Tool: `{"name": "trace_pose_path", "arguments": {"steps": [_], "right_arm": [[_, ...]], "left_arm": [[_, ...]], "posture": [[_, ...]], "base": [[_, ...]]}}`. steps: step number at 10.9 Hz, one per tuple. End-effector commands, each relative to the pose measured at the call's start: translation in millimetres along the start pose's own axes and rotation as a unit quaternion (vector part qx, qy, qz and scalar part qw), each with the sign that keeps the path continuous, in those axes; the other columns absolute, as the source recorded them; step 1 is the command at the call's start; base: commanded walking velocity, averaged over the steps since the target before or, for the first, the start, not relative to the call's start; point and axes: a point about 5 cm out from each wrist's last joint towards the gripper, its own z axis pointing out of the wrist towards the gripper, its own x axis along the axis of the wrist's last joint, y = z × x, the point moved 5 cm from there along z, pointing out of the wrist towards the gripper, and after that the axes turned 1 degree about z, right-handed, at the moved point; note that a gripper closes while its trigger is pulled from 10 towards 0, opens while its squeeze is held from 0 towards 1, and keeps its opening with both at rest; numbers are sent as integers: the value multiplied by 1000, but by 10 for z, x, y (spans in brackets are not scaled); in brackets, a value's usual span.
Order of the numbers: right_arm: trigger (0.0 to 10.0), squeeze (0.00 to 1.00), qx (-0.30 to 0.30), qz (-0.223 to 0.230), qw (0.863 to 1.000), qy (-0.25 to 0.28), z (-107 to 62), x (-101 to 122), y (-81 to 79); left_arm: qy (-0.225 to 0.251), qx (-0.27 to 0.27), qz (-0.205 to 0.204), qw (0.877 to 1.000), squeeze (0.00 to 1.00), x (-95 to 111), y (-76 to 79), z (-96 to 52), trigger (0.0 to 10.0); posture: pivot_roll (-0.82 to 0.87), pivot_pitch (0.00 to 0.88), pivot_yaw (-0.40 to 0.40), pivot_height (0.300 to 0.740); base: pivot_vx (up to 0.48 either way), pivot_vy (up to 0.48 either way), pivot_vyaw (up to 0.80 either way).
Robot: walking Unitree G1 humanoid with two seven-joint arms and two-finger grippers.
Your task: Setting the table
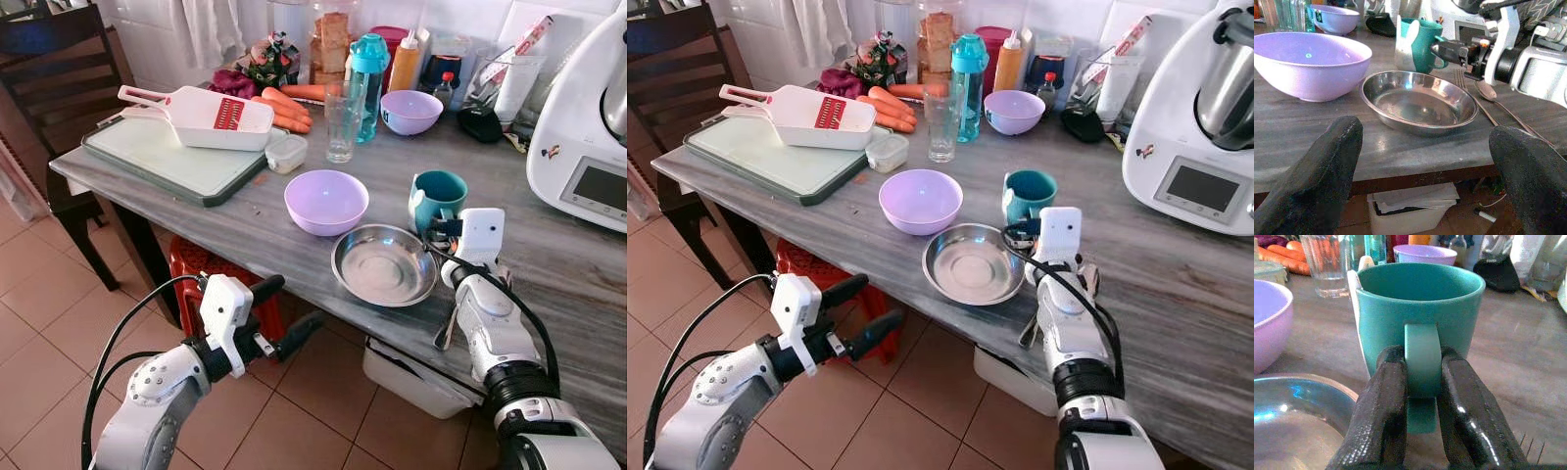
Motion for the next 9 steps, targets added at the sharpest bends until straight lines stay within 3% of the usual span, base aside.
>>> {"name": "trace_pose_path", "arguments": {"steps": [1, 3, 9], "right_arm": [[10000, 0, -2, 8, 1000, 13, 35, 81, 30], [10000, 1000, -2, 11, 1000, 11, 50, 66, 54], [10000, 1000, 2, 12, 1000, 21, 67, 108, 59]], "left_arm": [[3, -3, 12, 1000, 0, 34, 3, 27, 10000], [6, -4, 17, 1000, 0, 44, -17, 67, 10000], [18, -1, 21, 1000, 0, 57, -14, 137, 10000]], "posture": [[77, 37, -18, 740], [73, 20, -20, 740], [67, 1, -34, 740]], "base": [[0, 0, 0], [0, 0, 0], [0, 0, 0]]}}
